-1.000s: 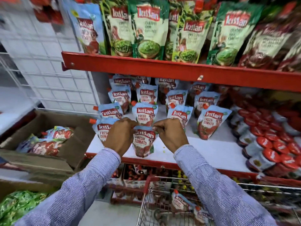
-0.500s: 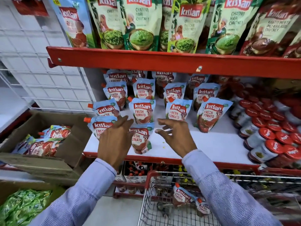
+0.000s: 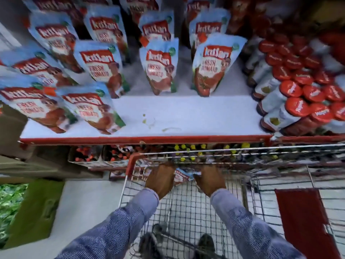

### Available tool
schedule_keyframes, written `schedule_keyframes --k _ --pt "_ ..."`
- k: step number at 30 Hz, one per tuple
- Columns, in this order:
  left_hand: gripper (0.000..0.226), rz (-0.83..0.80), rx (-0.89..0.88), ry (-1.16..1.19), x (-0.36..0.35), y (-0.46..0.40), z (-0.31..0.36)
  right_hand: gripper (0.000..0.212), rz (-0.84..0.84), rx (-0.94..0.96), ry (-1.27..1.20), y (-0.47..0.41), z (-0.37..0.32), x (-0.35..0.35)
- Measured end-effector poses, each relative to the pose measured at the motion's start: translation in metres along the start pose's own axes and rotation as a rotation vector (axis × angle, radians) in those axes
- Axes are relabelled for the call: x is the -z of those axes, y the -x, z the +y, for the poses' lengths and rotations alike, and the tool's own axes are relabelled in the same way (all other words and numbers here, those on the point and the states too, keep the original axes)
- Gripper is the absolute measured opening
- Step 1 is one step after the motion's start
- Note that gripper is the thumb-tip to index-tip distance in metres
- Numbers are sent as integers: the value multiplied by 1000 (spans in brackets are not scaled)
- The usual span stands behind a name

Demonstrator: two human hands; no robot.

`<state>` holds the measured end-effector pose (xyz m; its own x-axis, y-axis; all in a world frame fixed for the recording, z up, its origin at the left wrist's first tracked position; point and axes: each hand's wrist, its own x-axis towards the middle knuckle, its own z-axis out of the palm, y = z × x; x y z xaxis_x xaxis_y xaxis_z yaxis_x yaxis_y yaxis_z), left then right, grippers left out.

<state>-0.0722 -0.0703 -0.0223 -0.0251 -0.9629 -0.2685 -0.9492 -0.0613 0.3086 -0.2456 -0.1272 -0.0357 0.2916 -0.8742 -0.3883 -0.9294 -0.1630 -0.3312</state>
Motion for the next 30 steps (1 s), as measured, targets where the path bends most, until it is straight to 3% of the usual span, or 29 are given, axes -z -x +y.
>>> schedule_keyframes --k 4,12,18,25,30 --pt "61 -65 -92 -139 -47 -30 5 23 1 74 177 -24 14 -41" --pt "34 -77 18 -245 -59 -35 0 19 56 292 300 -28 20 -48" --pt "40 204 -38 -31 4 22 -6 16 206 446 -43 32 -19 35" --pt "16 533 -159 256 132 80 0 22 414 549 -250 80 -67 151" --pt "15 756 -219 252 218 81 14 20 652 606 -354 81 -106 212"
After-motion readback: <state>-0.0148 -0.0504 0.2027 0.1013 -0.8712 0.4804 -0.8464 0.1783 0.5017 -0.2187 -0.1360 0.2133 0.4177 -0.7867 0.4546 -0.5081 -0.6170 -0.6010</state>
